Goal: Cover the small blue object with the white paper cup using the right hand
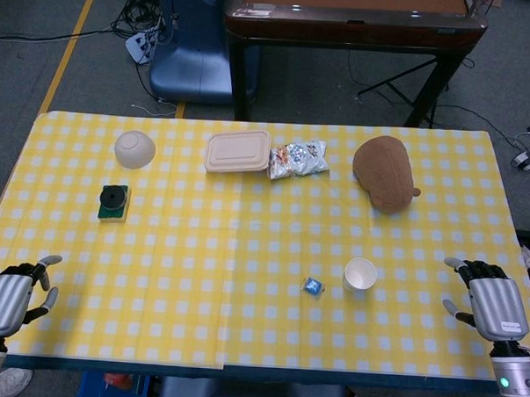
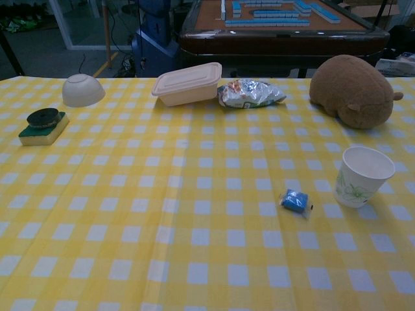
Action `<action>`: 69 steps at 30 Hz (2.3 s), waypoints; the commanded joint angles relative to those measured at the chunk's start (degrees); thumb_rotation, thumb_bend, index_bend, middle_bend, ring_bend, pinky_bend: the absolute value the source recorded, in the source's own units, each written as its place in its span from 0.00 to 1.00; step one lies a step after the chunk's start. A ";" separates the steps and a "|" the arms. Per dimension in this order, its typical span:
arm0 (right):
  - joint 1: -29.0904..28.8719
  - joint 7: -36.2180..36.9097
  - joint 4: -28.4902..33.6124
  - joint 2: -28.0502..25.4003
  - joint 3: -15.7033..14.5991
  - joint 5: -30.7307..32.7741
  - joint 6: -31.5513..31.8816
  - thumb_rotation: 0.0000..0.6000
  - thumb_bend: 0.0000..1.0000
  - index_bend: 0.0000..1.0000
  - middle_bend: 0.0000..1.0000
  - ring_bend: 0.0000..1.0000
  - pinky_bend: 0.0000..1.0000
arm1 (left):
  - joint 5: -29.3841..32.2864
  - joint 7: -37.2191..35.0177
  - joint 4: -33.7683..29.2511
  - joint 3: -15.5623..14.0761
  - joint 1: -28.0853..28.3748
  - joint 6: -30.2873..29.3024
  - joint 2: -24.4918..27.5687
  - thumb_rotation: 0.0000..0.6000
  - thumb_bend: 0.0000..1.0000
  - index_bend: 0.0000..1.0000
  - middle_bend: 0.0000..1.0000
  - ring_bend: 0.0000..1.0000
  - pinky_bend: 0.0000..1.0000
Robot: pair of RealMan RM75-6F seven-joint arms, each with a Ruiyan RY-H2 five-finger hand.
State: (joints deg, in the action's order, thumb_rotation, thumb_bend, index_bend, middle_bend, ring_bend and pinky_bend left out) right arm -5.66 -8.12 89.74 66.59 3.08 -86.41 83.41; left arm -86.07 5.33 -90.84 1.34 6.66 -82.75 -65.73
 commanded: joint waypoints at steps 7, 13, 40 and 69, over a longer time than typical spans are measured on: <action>-0.72 -1.49 -0.05 0.49 -0.23 -0.06 -1.26 1.00 0.11 0.28 0.39 0.31 0.35 | 0.33 -0.43 -0.14 -0.01 -0.30 -0.24 0.56 1.00 0.42 0.32 0.57 0.42 0.44; -1.38 -1.58 0.24 0.91 -0.15 -3.17 0.42 1.00 0.09 0.28 0.44 0.48 0.73 | 0.75 -1.51 -0.54 0.00 -0.40 0.03 1.09 1.00 0.42 0.32 0.57 0.41 0.47; -18.34 -36.92 17.53 1.50 2.84 10.52 -23.56 1.00 0.00 0.23 1.00 1.00 1.00 | 2.78 -5.67 0.15 1.54 -0.62 -0.29 2.55 1.00 0.42 0.32 0.57 0.41 0.50; -25.35 -44.25 16.32 5.64 0.06 21.83 -25.20 1.00 0.00 0.24 1.00 1.00 1.00 | 3.21 -6.57 0.10 1.81 -0.80 -0.27 2.99 1.00 0.42 0.32 0.57 0.41 0.50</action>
State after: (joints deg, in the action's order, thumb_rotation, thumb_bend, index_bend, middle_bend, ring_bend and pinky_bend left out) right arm -30.86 -52.24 106.16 72.10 3.19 -64.73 58.22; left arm -82.86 -1.24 -90.74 3.14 5.86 -83.03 -62.74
